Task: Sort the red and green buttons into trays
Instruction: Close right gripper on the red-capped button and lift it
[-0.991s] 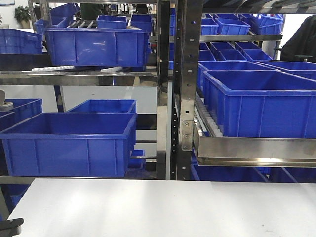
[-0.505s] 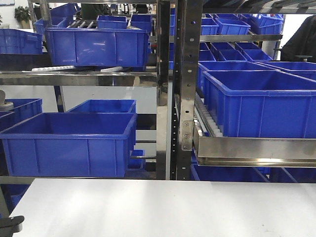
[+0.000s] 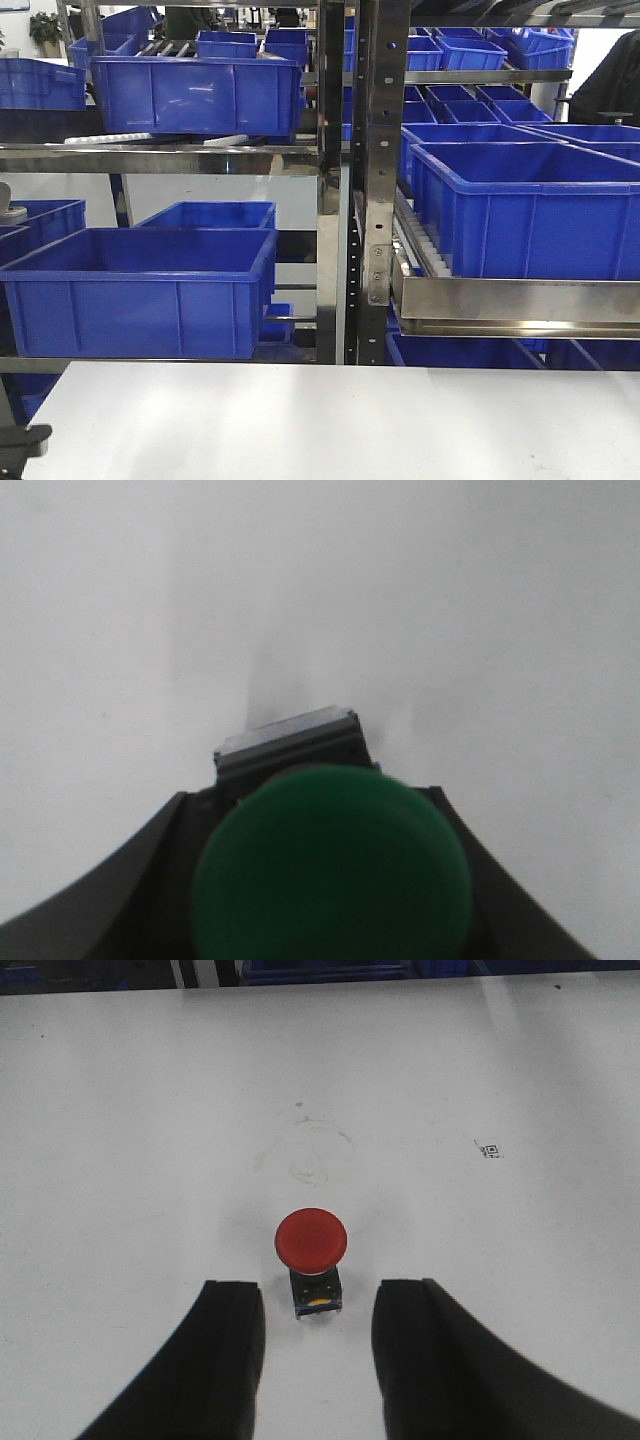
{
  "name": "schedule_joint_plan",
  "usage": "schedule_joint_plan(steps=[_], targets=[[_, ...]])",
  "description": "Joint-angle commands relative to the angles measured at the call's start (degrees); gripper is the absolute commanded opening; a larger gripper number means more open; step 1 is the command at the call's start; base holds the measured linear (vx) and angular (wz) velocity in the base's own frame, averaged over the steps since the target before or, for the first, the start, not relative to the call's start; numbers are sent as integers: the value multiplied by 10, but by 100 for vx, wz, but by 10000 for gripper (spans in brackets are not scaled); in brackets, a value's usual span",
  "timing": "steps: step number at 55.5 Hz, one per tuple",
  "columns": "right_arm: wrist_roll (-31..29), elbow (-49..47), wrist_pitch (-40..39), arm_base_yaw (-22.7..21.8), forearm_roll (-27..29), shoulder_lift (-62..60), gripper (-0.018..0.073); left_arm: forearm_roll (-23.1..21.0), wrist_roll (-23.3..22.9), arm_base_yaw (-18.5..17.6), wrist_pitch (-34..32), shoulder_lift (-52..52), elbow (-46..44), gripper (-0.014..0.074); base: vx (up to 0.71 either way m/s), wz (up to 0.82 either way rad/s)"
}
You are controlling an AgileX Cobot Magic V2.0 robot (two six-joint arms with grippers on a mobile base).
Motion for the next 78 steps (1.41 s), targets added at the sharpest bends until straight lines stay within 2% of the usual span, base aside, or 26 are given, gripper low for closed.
schedule_joint_plan(steps=[1,16,24,30,39,54,64,78], targets=[[2,-20,-30,-3,-2,4,386,-7,13,-5,-25,-52,-13,-8,0,0],[2,-20,22,-3,32,4,456,-15,41,-5,-39,-146,-13,-6,0,0],[2,-20,-5,-3,27,4,458,-43,50,-5,-59,-199,-10,-6,0,0],[2,-20,-19,-3,28,4,458,-62,80,-5,-71,-237,-10,-6,0,0],[-2,-37,55,-3,36,33,462,-85,119,-5,-67,-288,-10,-6,0,0],[-11,-206,137,-3,19,202,499,-98,120,-5,-47,-321,-10,-6,0,0],[-90,-311,231,-3,36,328,501,-98,121,-5,-53,-321,-10,-6,0,0],[-101,-380,271,-3,15,441,501,-98,133,-5,-54,-321,-10,-6,0,0]])
